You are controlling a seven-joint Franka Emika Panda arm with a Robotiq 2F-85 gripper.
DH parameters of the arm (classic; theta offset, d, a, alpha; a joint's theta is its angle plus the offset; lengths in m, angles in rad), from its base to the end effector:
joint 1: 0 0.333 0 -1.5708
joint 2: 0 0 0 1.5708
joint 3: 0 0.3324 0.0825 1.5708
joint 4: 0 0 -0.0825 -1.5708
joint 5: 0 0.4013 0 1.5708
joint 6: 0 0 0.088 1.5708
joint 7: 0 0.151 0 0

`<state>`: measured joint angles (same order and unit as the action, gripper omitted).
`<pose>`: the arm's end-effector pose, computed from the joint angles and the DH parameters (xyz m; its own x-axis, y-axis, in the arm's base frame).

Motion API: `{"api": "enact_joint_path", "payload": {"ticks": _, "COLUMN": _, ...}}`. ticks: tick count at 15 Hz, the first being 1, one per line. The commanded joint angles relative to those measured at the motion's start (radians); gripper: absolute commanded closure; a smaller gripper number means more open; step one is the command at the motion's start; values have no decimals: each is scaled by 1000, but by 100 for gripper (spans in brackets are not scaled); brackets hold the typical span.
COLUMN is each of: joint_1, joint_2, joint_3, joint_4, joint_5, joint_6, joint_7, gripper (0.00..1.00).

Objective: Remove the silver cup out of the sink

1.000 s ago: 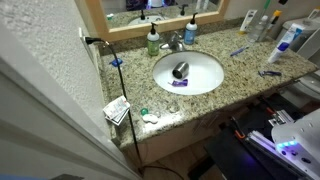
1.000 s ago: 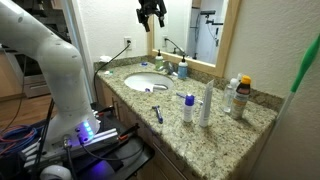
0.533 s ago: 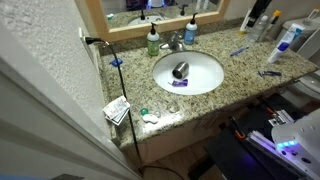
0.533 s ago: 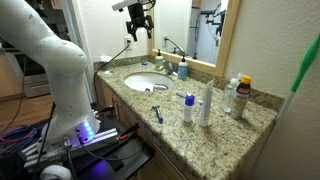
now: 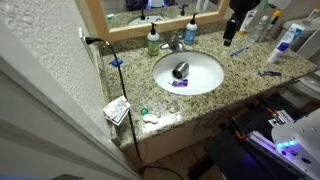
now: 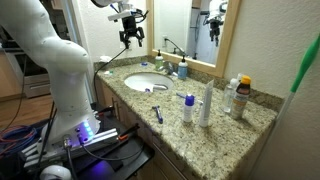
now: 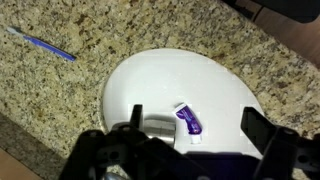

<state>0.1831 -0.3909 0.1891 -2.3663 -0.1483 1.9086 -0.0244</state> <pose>0.4059 0.1417 0.4325 0.9075 0.4115 -0.0847 0.4200 -0.8843 0.2039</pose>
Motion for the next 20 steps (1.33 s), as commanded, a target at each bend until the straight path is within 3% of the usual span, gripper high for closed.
{"api": "enact_joint_path", "payload": {"ticks": 1, "joint_1": -8, "joint_2": 1, "joint_3": 17, "joint_4": 10, "joint_5": -31, "joint_6": -39, "joint_7": 49, "gripper": 0}}
{"api": "enact_joint_path", "payload": {"ticks": 5, "joint_1": -17, "joint_2": -4, "joint_3": 40, "joint_4": 2, "joint_5": -49, "joint_6": -21, "joint_7": 210, "gripper": 0}}
{"api": "enact_joint_path", "payload": {"ticks": 7, "joint_1": 7, "joint_2": 8, "joint_3": 19, "joint_4": 19, "joint_5": 60, "joint_6": -69, "joint_7": 203, "gripper": 0}}
{"api": "enact_joint_path", "payload": {"ticks": 8, "joint_1": -3, "joint_2": 0, "joint_3": 28, "joint_4": 2, "joint_5": 9, "joint_6": -35, "joint_7": 194, "gripper": 0}}
{"api": "enact_joint_path", "payload": {"ticks": 11, "joint_1": -3, "joint_2": 0, "joint_3": 28, "joint_4": 2, "joint_5": 16, "joint_6": -35, "joint_7": 194, "gripper": 0}}
{"api": "enact_joint_path", "payload": {"ticks": 12, "joint_1": -8, "joint_2": 3, "joint_3": 35, "joint_4": 13, "joint_5": -5, "joint_6": -86, "joint_7": 197, "gripper": 0}}
{"api": "enact_joint_path", "payload": {"ticks": 13, "joint_1": -15, "joint_2": -84, "joint_3": 17, "joint_4": 41, "joint_5": -17, "joint_6": -241, "joint_7": 147, "gripper": 0}}
{"api": "enact_joint_path", "payload": {"ticks": 14, "joint_1": -8, "joint_2": -111, "joint_3": 13, "joint_4": 67, "joint_5": -23, "joint_6": -290, "joint_7": 169, "gripper": 0}}
{"api": "enact_joint_path", "payload": {"ticks": 18, "joint_1": -5, "joint_2": -182, "joint_3": -13, "joint_4": 135, "joint_5": 42, "joint_6": -317, "joint_7": 163, "gripper": 0}}
{"api": "enact_joint_path", "payload": {"ticks": 20, "joint_1": -13, "joint_2": -185, "joint_3": 8, "joint_4": 117, "joint_5": 19, "joint_6": -288, "joint_7": 183, "gripper": 0}}
